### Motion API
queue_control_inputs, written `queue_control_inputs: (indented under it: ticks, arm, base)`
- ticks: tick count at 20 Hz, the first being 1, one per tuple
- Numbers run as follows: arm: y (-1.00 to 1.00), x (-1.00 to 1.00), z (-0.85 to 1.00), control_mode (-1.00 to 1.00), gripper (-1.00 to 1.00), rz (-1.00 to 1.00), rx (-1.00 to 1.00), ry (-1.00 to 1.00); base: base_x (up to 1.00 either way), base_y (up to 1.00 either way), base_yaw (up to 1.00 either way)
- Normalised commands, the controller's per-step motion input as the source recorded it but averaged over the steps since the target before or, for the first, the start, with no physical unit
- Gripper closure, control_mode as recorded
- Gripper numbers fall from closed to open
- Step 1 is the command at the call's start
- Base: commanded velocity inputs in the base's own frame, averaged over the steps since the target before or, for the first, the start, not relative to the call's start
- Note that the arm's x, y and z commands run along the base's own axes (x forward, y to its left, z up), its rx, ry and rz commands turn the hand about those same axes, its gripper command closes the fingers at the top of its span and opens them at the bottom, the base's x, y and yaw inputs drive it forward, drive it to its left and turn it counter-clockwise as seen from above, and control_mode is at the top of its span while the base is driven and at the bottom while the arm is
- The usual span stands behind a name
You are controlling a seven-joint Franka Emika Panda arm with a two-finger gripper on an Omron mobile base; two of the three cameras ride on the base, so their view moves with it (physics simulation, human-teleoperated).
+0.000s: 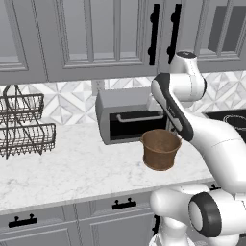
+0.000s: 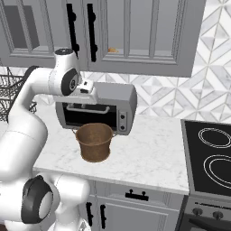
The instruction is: Open the cabinet, pick up the bread from the cabinet and place it in the basket. Then move the basket to the dining counter.
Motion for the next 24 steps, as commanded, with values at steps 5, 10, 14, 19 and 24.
queue_control_inputs:
  ticks: [5,10,14,19,24]
  arm:
    - [-0.15,0.01,0.15,-1.00,-1.00,-0.05,-0.01,-0.07]
    - [-0.13,0.03,0.79,-1.00,-1.00,-0.10,-0.03,-0.40]
    - [-0.17,0.15,1.00,-1.00,-1.00,-0.13,0.00,-0.36]
    - [-0.24,0.21,1.00,-1.00,-1.00,-0.16,0.02,-0.11]
    - [-0.04,0.42,0.96,-1.00,-1.00,-0.04,0.08,0.01]
  base:
    - [0.00,0.00,0.00]
    - [0.00,0.00,0.00]
    - [0.00,0.00,0.00]
    - [0.00,0.00,0.00]
    - [0.00,0.00,0.00]
